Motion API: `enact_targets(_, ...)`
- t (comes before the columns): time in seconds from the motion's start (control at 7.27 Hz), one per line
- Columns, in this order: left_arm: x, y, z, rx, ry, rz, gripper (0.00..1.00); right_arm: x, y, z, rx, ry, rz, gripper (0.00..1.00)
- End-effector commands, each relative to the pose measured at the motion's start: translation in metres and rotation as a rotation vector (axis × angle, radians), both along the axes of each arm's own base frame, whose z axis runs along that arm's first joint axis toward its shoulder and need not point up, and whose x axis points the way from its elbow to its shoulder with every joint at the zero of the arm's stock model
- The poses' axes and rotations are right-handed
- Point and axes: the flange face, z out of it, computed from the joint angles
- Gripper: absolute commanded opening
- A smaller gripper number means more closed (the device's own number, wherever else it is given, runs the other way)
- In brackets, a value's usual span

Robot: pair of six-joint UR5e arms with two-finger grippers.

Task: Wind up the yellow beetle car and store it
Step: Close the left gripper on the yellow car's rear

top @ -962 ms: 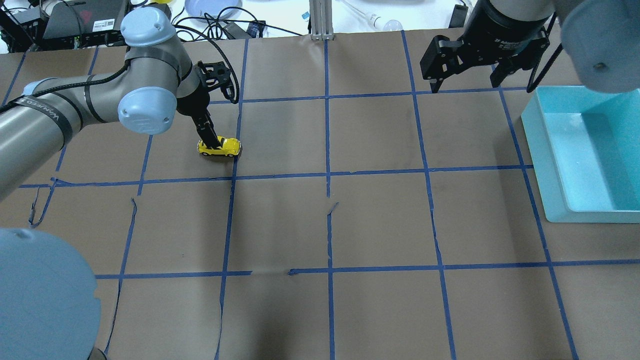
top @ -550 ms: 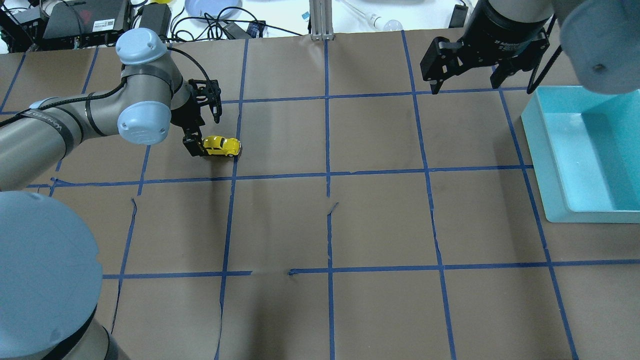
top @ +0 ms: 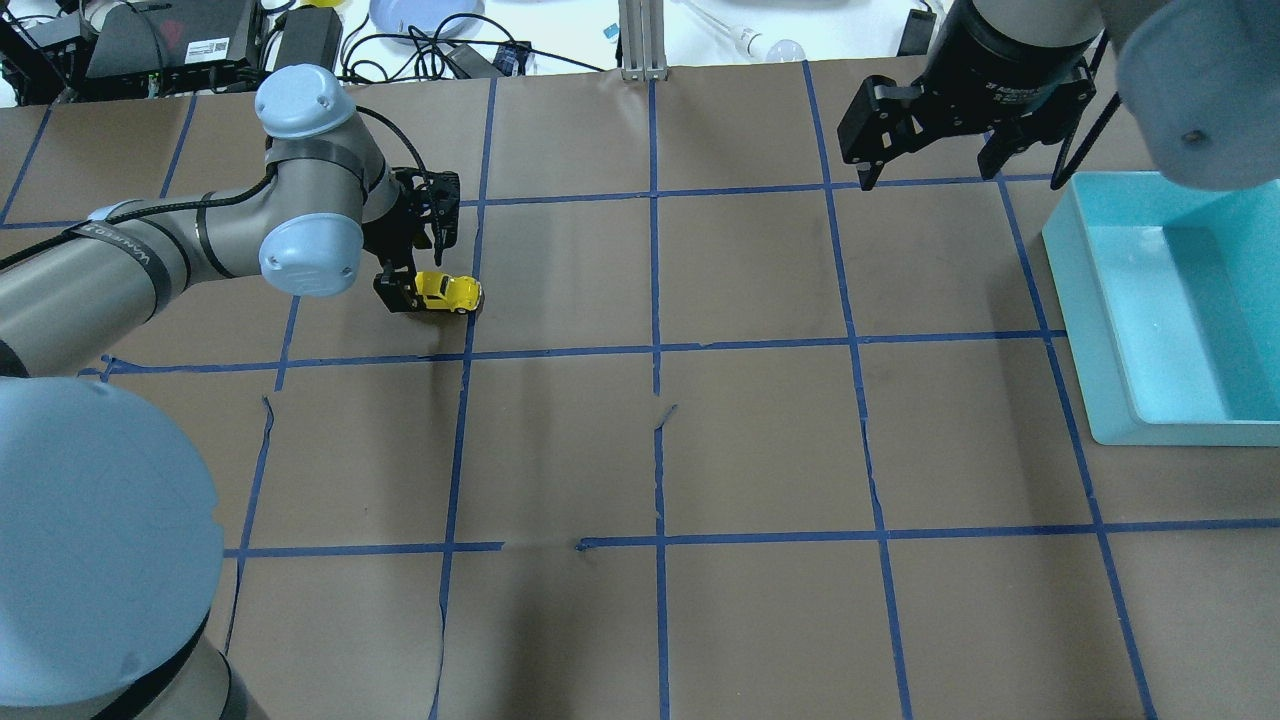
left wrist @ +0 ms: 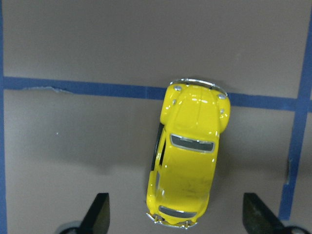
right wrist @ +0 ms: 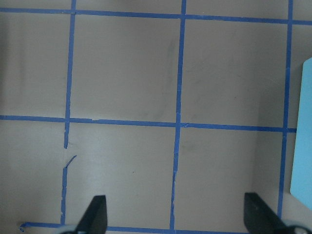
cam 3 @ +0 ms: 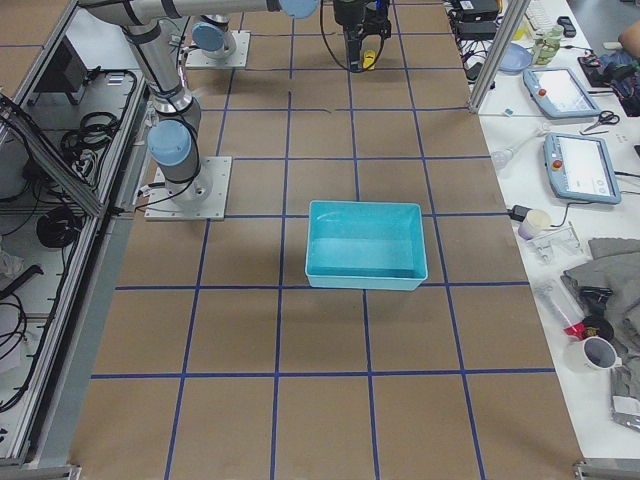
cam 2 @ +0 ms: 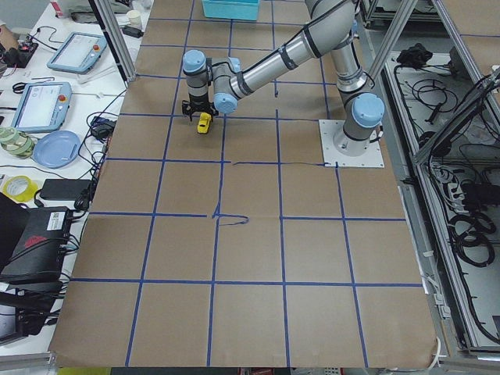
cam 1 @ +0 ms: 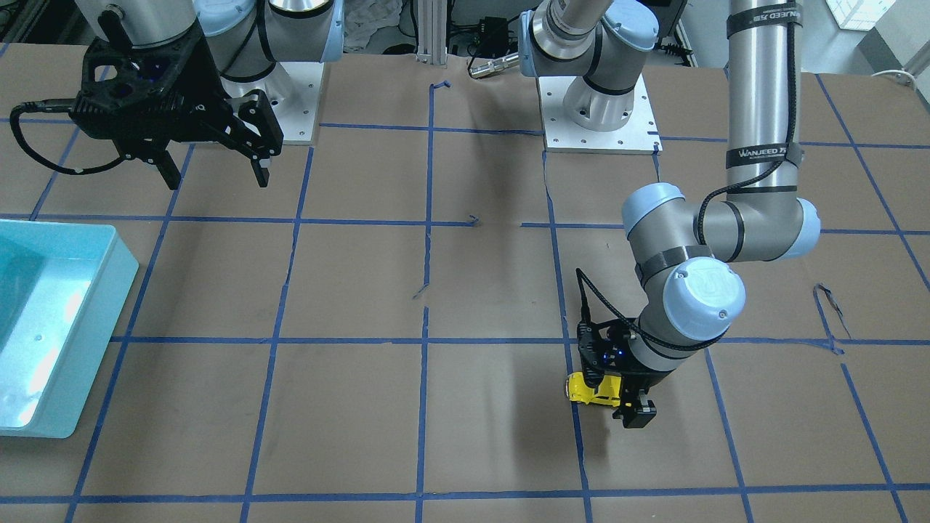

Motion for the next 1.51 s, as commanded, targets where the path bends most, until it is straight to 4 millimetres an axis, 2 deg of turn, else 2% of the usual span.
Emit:
enact_targets(0.0, -0.018, 0.011, -0.009, 0.018, 0.002, -0.064, 0.95, 0.0, 0.001, 0.001, -0.001, 0.001, 0.001, 1.0)
enact_targets(0.28, -0.013, 0.015, -0.016, 0.034, -0.004, -0.107, 0.93, 0.0, 0.0, 0.0, 0.0, 0.0, 0.0, 1.0)
enact_targets(0.55, -0.012, 0.015, -0.019, 0.04, 0.002, -0.051, 0.91, 0.0, 0.0, 0.0, 0.0, 0.002, 0.001, 1.0)
enact_targets(0.83, -0.011, 0.01, -0.016, 0.028, -0.003, -0.042, 0.84, 0.0, 0.001, 0.001, -0.001, 0.002, 0.003, 1.0)
enact_targets(0.96, -0.011, 0.009, -0.014, 0.024, -0.008, -0.029, 0.71, 0.0, 0.0, 0.0, 0.0, 0.002, 0.003, 1.0)
enact_targets(1.24, -0.009, 0.009, -0.015, 0.025, -0.011, -0.031, 0.32, 0.0, 0.0, 0.0, 0.0, 0.003, 0.003, 1.0)
enact_targets(1.38, 0.0, 0.008, -0.014, 0.024, -0.012, -0.015, 0.2, 0.0, 0.0, 0.0, 0.0, 0.002, 0.001, 1.0)
